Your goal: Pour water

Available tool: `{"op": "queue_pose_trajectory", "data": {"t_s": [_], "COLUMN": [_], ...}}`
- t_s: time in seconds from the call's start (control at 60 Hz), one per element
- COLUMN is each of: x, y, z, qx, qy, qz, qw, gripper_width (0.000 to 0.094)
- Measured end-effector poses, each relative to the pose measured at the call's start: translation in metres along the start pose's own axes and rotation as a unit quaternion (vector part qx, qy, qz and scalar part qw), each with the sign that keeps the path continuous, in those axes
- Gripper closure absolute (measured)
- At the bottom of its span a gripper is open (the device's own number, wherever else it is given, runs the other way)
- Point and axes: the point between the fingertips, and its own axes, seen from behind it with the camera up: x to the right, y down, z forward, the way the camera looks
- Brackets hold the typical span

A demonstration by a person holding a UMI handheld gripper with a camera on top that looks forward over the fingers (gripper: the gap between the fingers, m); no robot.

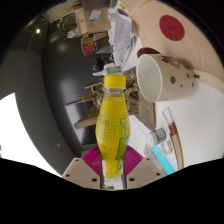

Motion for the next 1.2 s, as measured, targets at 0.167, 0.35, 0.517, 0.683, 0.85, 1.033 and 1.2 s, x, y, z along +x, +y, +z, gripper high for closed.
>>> {"op": "queue_pose_trajectory", "data": {"t_s": [0.167, 0.35, 0.517, 0.683, 0.85, 1.033, 1.2], "x": [-0.044, -0.117, -0.137, -0.081, 0.004, 0.067, 0.078], "y": [-0.013, -0.063, -0.148, -0.228, -0.272, -0.290, -0.290], "z": [-0.011, -0.039, -0.072, -0.091, -0.099, -0.105, -0.109], "qx": [0.017, 0.078, 0.140, 0.137, 0.100, 0.073, 0.077], "qy": [0.037, 0.051, 0.103, 0.186, 0.242, 0.275, 0.277], "qz": [-0.289, -0.541, -0.678, -0.726, -0.724, -0.721, -0.723], "qw": [0.956, 0.836, 0.714, 0.648, 0.638, 0.632, 0.628], "gripper_width": [0.0681, 0.0680, 0.0682, 0.0680, 0.0681, 0.0681, 0.0512]}}
